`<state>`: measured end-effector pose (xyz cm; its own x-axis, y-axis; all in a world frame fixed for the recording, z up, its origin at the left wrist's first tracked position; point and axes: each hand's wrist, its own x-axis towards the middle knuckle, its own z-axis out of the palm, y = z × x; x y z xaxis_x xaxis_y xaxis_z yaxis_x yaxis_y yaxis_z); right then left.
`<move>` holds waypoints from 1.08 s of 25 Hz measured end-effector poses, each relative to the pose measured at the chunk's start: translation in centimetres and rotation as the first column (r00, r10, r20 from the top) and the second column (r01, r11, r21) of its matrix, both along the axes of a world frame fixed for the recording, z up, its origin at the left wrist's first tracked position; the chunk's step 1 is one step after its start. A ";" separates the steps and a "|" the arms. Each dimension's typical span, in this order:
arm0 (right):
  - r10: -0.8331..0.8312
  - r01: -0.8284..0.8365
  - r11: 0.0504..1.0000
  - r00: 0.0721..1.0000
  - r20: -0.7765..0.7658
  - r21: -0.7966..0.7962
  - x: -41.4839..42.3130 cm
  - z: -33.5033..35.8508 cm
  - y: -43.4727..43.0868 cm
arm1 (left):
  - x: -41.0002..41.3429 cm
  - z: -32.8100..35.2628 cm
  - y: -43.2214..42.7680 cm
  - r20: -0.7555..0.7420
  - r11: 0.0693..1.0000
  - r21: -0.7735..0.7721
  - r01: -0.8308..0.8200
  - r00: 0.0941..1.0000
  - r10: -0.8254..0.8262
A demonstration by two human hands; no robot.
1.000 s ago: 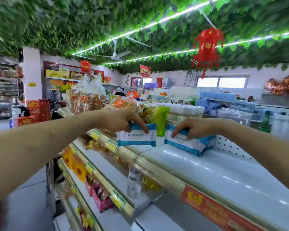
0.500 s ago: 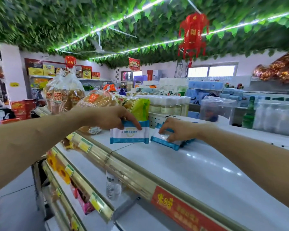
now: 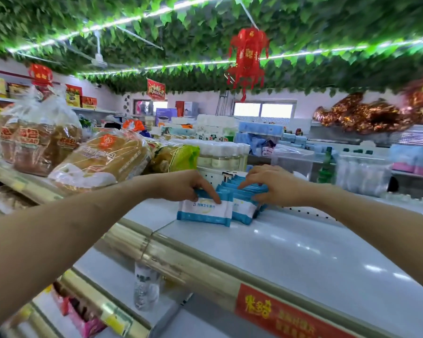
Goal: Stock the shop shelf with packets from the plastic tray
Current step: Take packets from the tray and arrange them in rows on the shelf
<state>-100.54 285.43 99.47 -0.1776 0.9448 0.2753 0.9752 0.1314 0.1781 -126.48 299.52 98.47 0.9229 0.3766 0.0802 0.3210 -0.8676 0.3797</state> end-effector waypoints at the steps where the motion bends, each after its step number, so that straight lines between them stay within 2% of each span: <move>1: -0.025 0.025 1.000 1.000 0.019 0.010 0.2 0.3 -0.7 | 0.6 -0.4 0.5 0.016 1.000 -0.012 0.029 0.999 -0.029; 8: -0.152 0.149 0.985 0.988 0.023 0.089 0.1 0.6 -5.4 | 5.0 -1.6 2.4 0.173 0.977 -0.087 0.195 0.969 -0.178; 14: -0.196 0.197 0.978 0.980 -0.021 0.070 -0.5 0.1 -7.7 | 7.2 -3.7 4.2 0.281 0.965 -0.023 0.261 0.928 -0.245; 21: -0.166 0.167 0.985 0.986 -0.013 0.041 -1.2 -0.4 -5.5 | 5.2 -4.3 5.0 0.316 0.979 -0.063 0.194 0.935 -0.165; 27: 0.007 -0.007 1.000 1.000 0.003 0.031 -3.6 1.0 -0.9 | -1.1 -3.9 3.9 0.256 0.999 -0.047 -0.018 0.966 0.029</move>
